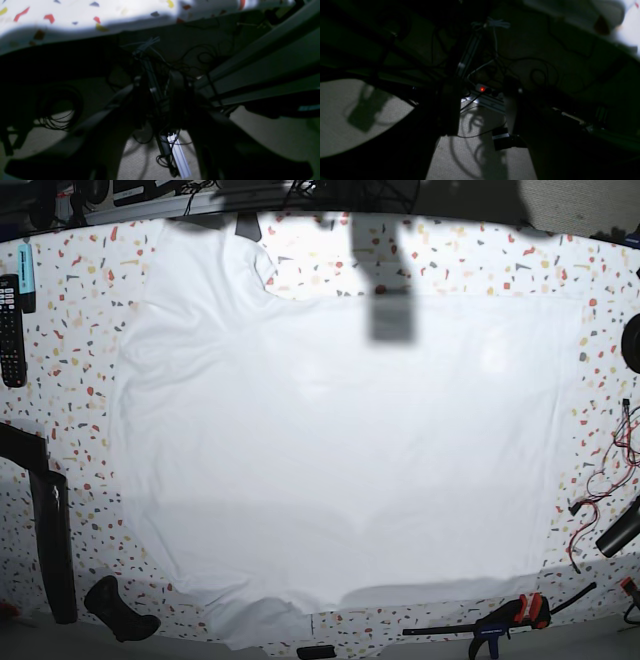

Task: Fold the T-shirt properly

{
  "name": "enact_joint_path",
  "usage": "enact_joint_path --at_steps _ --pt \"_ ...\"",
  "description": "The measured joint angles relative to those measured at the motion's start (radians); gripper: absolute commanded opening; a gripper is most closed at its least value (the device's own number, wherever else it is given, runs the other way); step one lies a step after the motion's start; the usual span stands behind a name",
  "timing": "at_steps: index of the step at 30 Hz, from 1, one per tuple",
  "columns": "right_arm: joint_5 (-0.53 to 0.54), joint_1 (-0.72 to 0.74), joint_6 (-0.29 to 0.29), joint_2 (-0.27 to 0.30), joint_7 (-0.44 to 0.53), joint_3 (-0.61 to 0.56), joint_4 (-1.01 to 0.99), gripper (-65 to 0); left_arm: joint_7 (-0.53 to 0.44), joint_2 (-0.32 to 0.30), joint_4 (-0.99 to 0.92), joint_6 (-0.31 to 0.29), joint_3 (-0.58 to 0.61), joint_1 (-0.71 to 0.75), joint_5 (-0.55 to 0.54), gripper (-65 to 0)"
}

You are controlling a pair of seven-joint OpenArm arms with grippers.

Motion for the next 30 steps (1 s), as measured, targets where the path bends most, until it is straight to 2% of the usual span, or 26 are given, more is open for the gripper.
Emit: enact_joint_path --at_steps 8,12,19,21,23,25,30 --pt "0.002 0.008 0.002 0.006 -0.009 -0.001 0.097 -37.2 0.025 0.000 0.090 -0.001 0.000 -0.001 0.000 -50.0" --pt "-0.001 0.010 0.003 0.006 -0.031 -0.001 0.194 -37.2 0.082 0.001 0.131 -0.003 0.000 -0.057 0.004 -50.0" --pt "0.001 0.027 0.003 0.006 -0.245 -0.001 0.359 -37.2 0.156 0.000 0.214 -0.003 0.000 -0.132 0.004 -50.0" --pt "-0.005 0.026 0.003 0.006 -0.365 -0.001 0.415 -37.2 0.185 0.000 0.244 -0.003 0.000 -0.150 0.034 -50.0" --pt "-0.080 0.026 0.011 0.005 -0.523 -0.001 0.480 -37.2 0.229 -0.002 0.302 -0.003 0.000 -0.164 0.066 -50.0" --pt "-0.189 0.027 0.011 0.005 -0.651 -0.001 0.548 -37.2 0.315 -0.005 0.377 -0.003 0.000 -0.175 0.096 -50.0" --pt "-0.449 0.030 0.006 0.018 -0.840 -0.001 0.707 -37.2 0.610 -0.011 0.583 -0.007 0.000 -0.219 0.098 -50.0"
